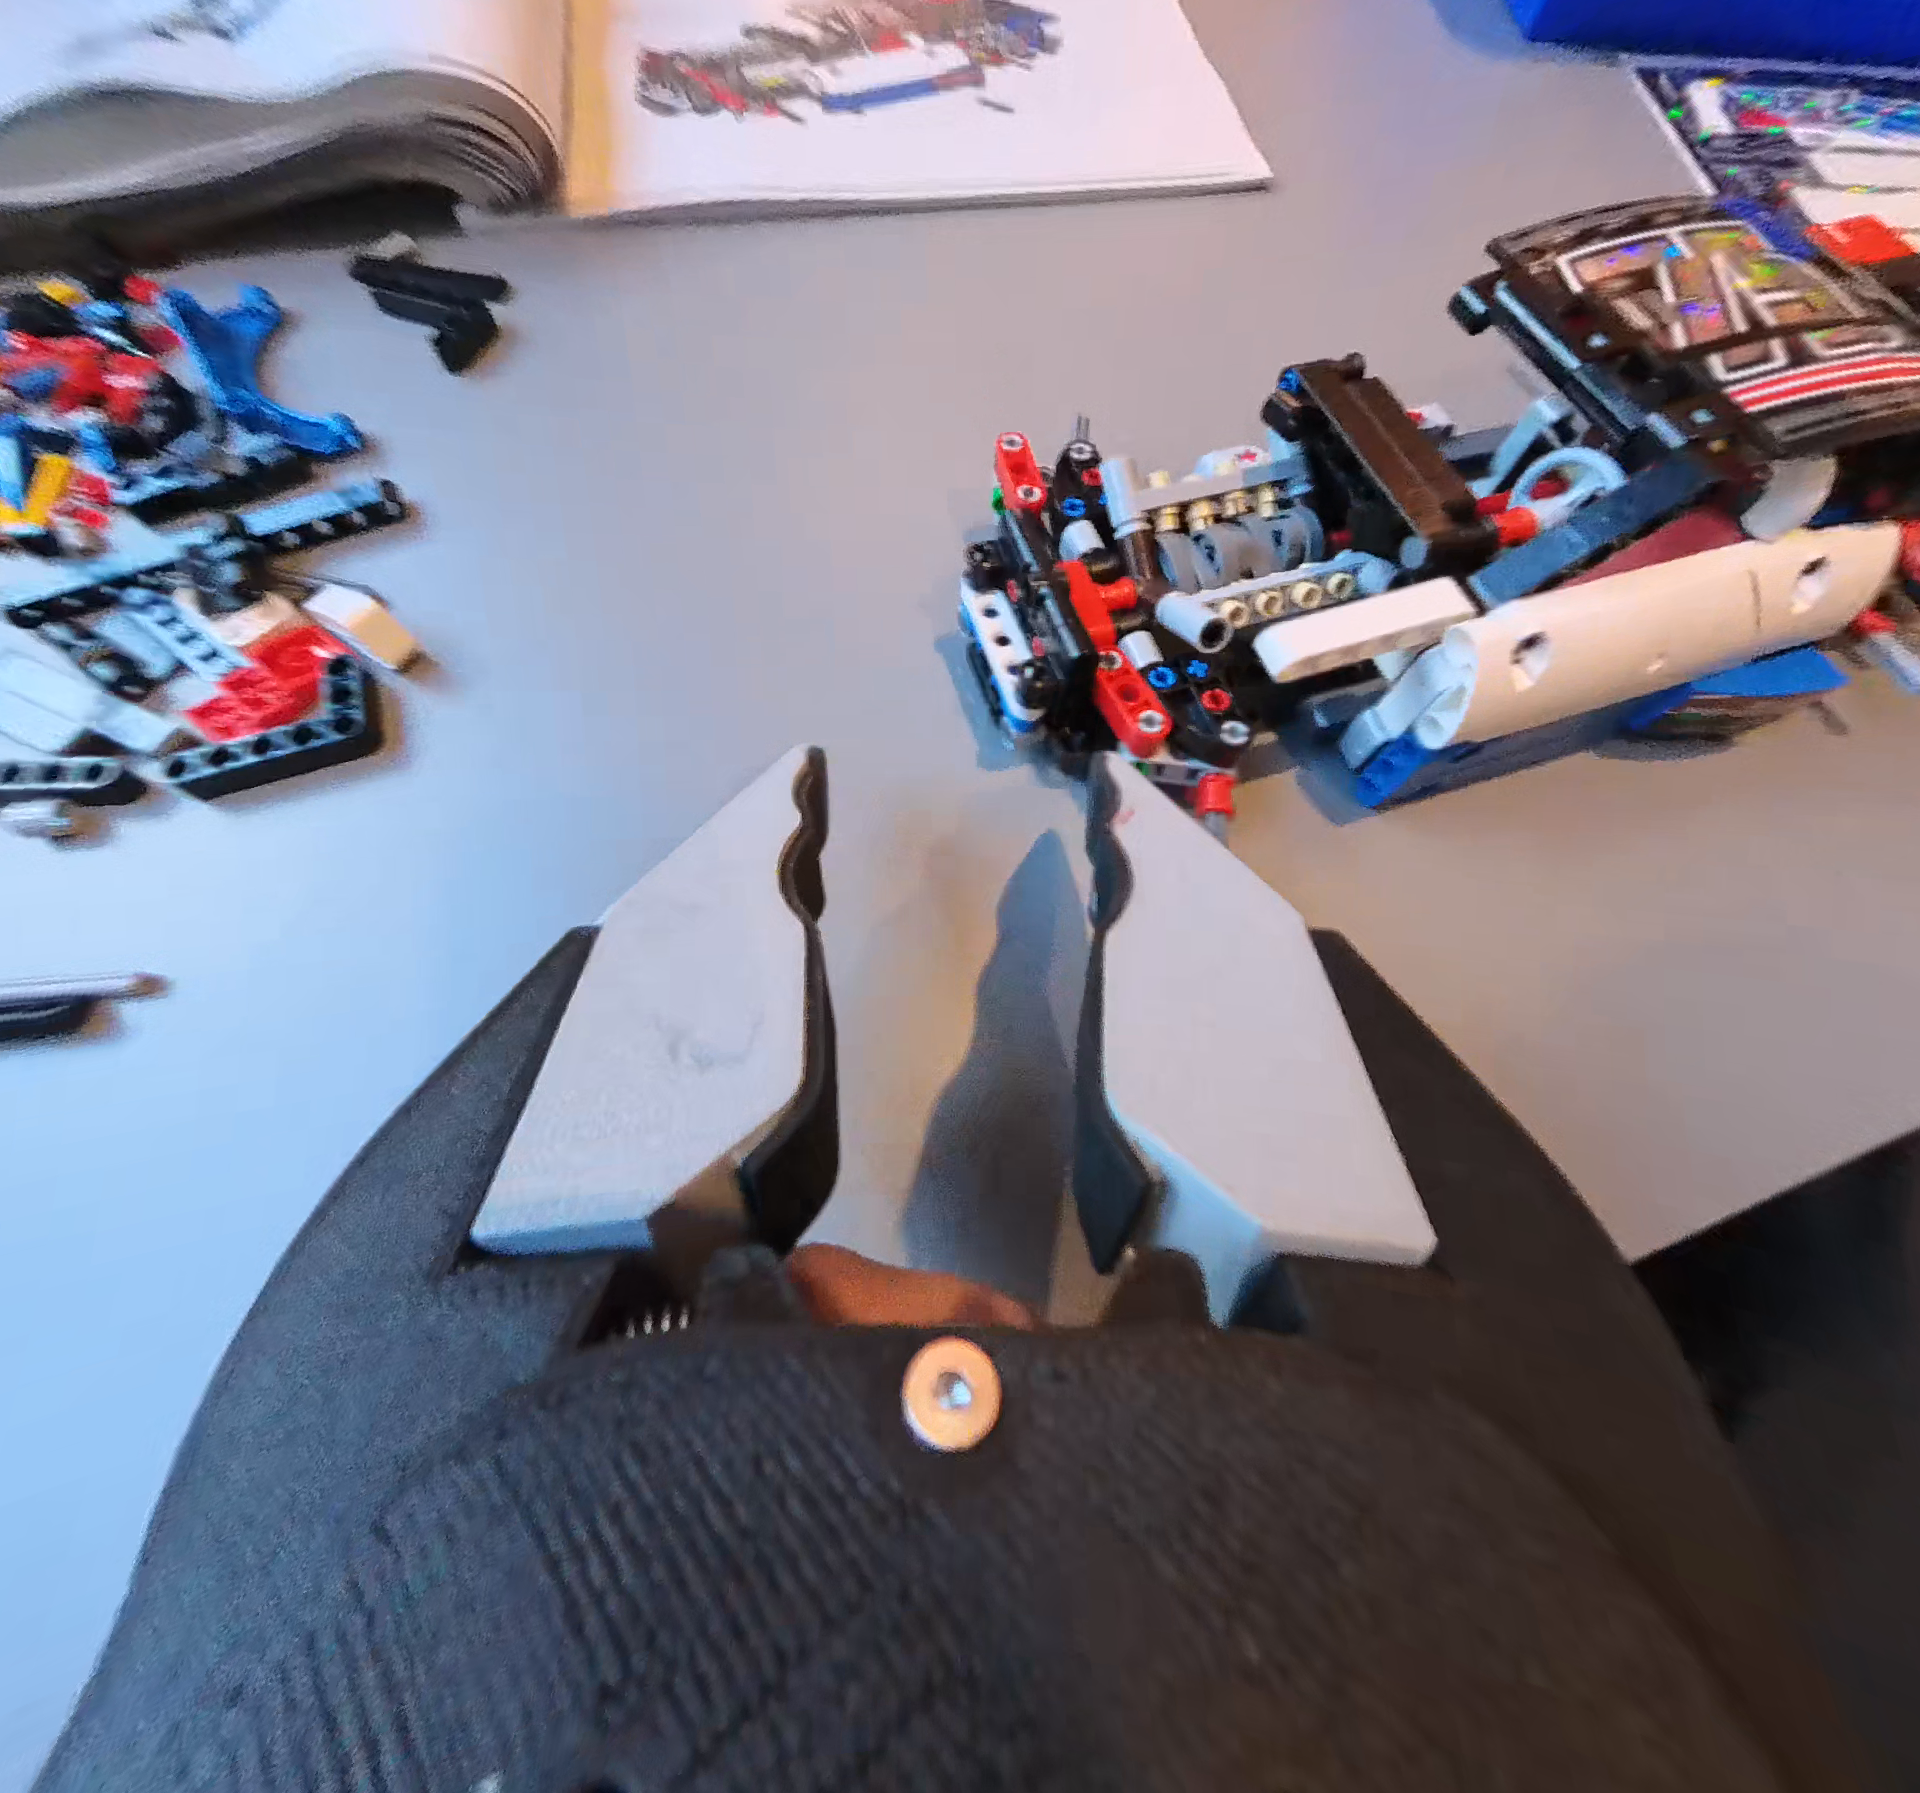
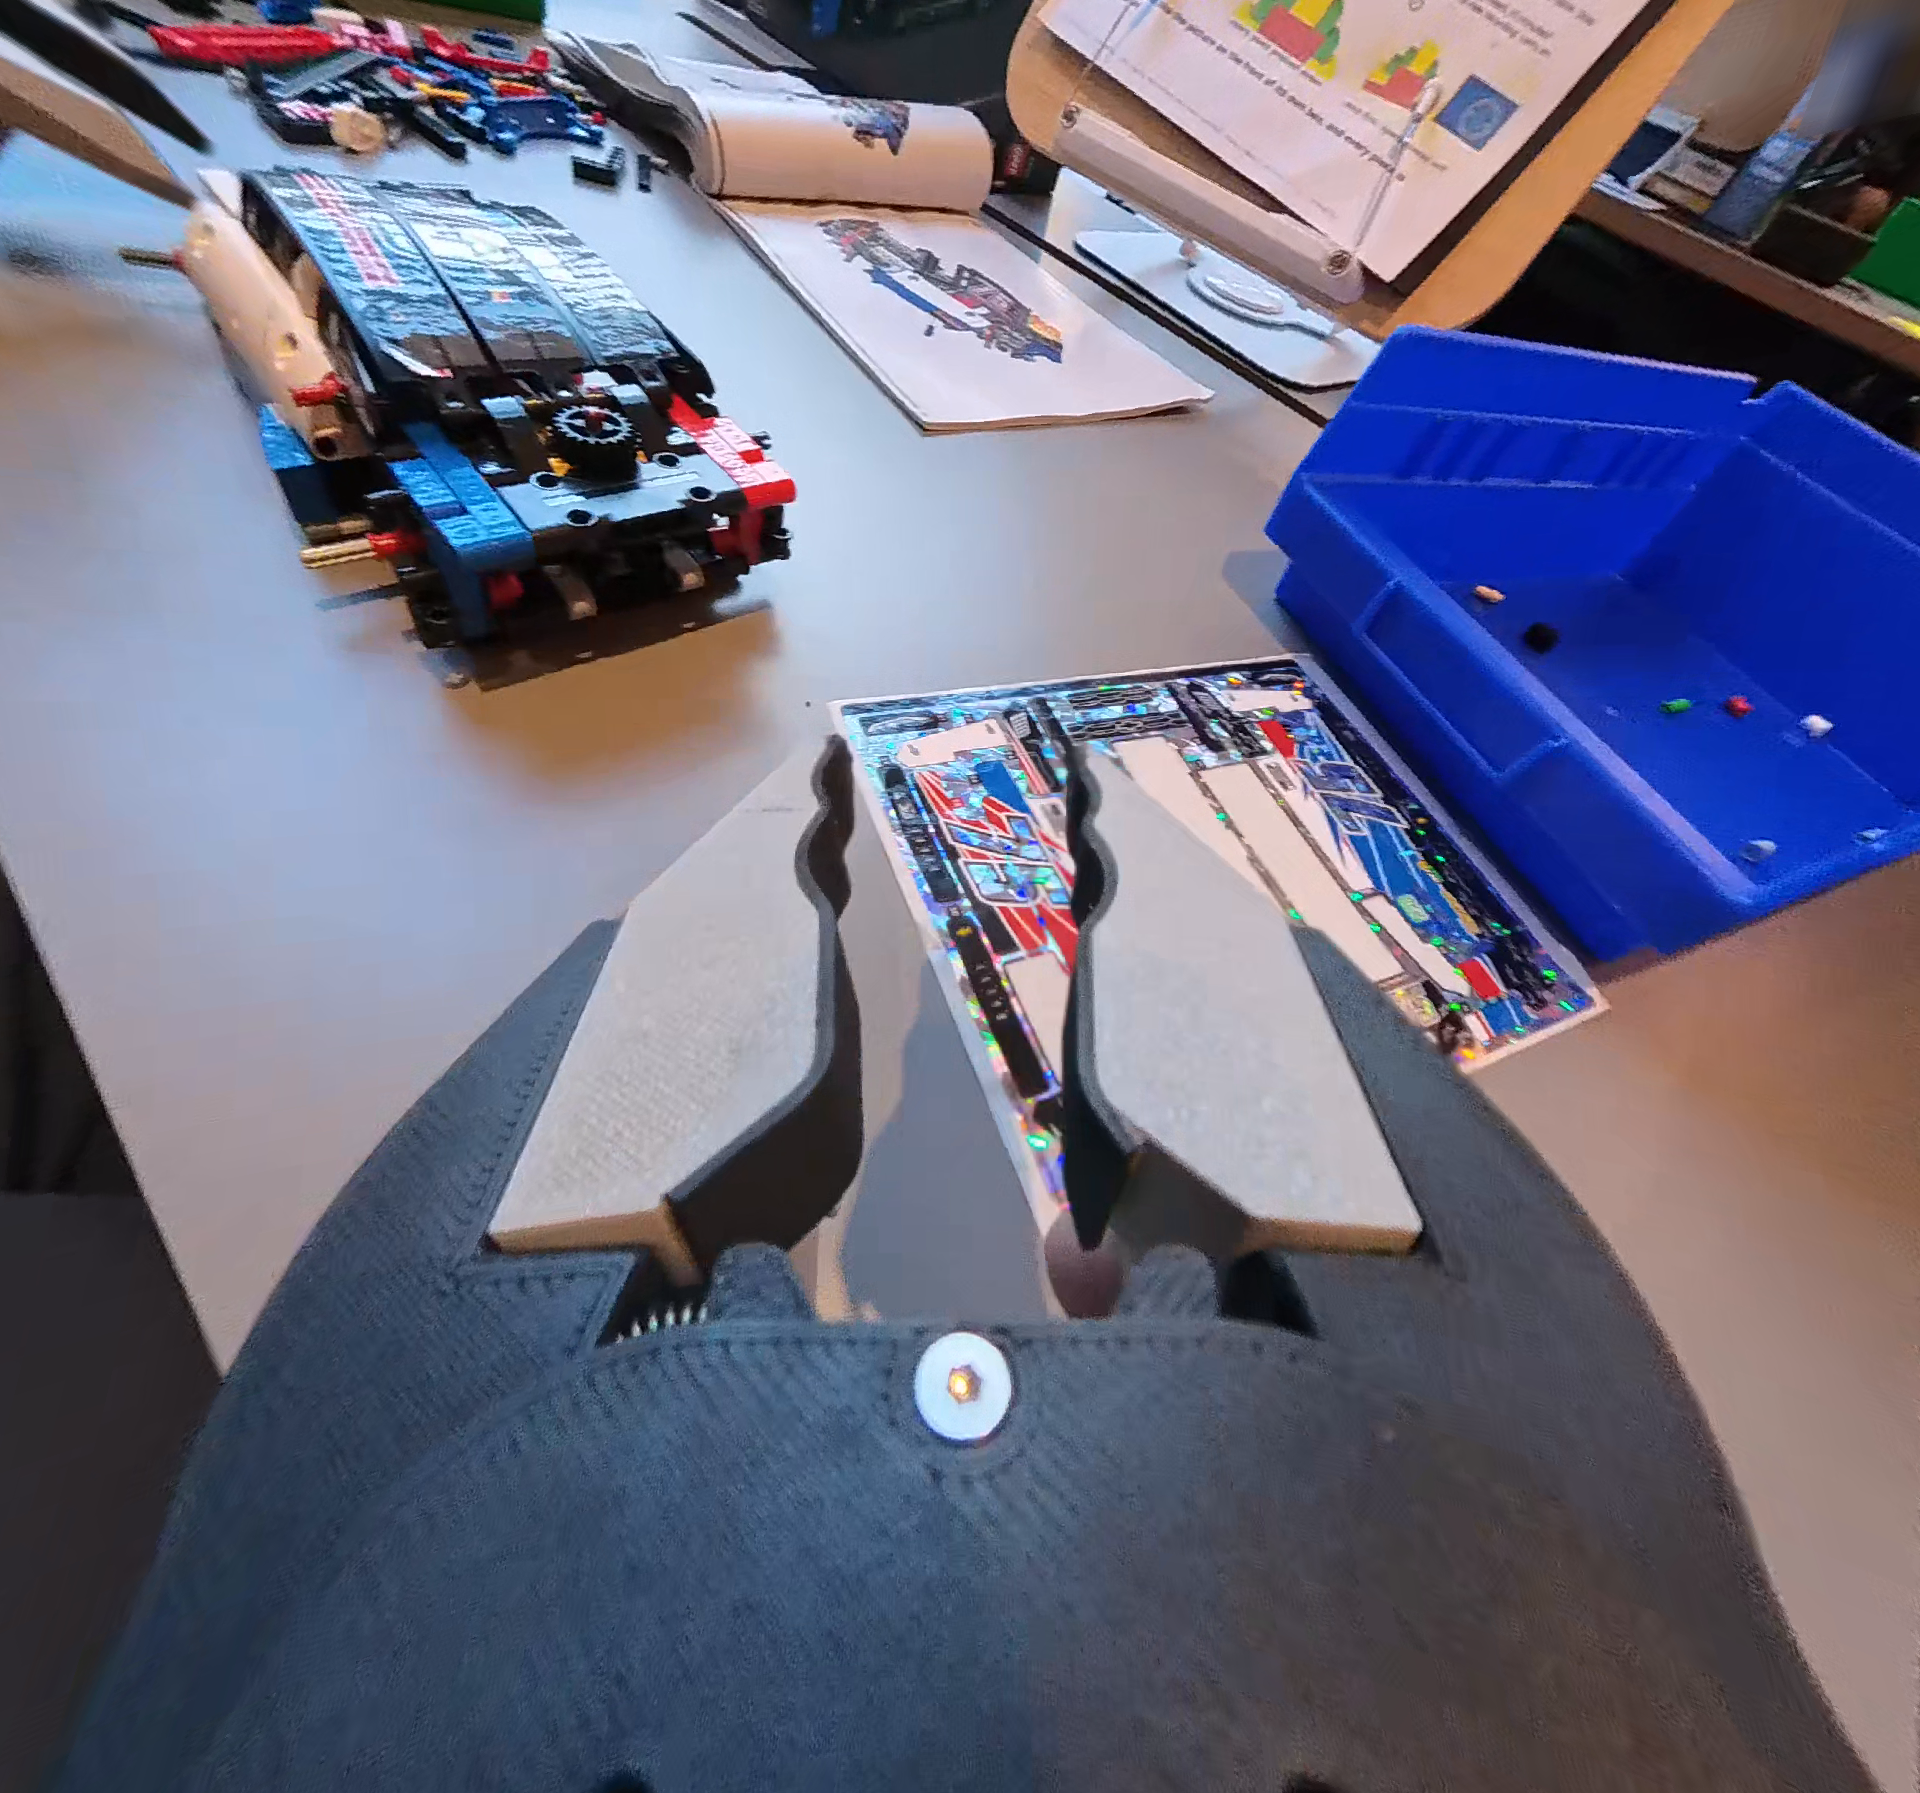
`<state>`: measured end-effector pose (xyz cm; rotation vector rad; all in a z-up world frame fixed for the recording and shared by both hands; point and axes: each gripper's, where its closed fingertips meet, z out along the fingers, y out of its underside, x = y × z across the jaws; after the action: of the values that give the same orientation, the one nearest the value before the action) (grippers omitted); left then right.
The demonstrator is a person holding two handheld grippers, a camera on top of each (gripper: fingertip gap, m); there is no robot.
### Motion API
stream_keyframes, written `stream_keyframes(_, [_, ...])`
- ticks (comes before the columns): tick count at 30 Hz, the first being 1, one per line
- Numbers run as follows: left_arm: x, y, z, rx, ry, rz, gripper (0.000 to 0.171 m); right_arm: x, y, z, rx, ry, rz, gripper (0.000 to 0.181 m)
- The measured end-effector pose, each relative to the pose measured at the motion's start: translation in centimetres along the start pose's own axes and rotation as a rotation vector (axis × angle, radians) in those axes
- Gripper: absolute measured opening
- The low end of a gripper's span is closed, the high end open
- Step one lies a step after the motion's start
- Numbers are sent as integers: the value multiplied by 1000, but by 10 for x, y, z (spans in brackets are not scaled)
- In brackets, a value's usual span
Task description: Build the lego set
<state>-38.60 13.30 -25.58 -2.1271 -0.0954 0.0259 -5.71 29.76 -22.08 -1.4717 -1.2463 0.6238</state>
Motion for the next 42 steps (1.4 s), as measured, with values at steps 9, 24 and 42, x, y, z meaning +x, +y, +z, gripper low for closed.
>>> stream_keyframes(9, [-1, -6, -4, 74, 7, 10, 46, 12, 1, 1, -9, 72, 20, 44])
stream_keyframes(24, [-3, -10, -7, 109, 50, -58, 46, 20, -7, -6, 77, 29, 131, 48])
stream_keyframes(42, [-4, -19, -18, 209, 105, -116, 42, 16, -17, -8, 150, -61, 201, 60])
